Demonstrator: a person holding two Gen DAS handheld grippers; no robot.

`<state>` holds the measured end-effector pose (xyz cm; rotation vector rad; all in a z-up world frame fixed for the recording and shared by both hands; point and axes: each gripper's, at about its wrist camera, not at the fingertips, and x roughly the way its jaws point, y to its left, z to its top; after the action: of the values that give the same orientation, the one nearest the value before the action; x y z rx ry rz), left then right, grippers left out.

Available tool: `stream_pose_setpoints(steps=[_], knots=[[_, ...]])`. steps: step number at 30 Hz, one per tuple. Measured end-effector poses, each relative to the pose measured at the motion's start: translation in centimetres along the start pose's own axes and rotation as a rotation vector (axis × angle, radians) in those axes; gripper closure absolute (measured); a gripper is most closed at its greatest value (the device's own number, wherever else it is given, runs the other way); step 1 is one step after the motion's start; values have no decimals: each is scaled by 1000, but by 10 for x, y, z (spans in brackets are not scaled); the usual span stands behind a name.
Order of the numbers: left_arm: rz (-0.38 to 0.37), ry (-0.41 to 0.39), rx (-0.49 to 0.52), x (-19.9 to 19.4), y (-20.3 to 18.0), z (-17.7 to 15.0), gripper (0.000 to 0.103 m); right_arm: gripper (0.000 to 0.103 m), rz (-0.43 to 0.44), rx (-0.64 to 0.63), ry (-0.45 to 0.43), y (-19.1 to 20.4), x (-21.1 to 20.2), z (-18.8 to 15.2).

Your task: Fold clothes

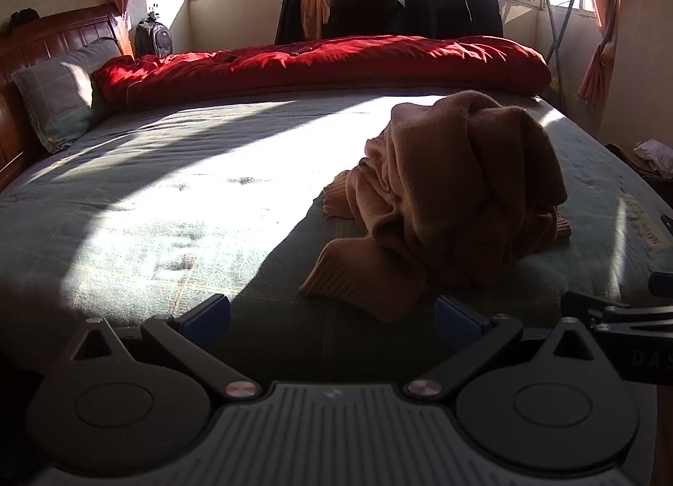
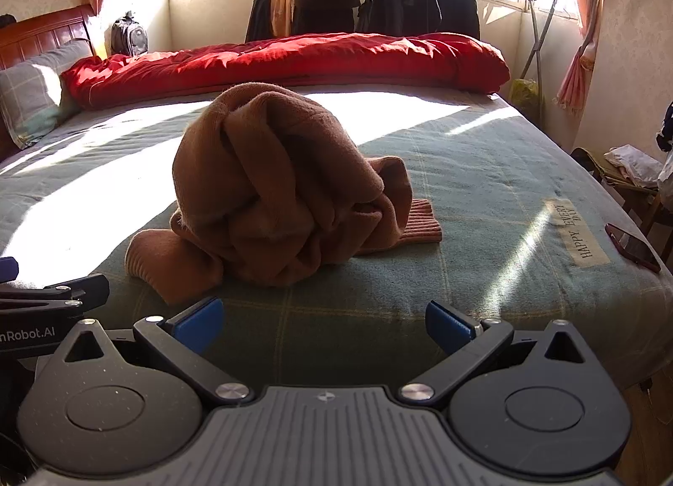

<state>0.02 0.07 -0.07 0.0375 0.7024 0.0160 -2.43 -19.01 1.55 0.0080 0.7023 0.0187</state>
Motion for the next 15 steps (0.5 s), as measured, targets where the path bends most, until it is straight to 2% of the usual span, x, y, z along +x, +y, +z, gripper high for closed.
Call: stream_pose_setpoints(steps=[15], knots=[[-20,11,-18,8,2,2,0,0,10,0,0,-2,2,2]])
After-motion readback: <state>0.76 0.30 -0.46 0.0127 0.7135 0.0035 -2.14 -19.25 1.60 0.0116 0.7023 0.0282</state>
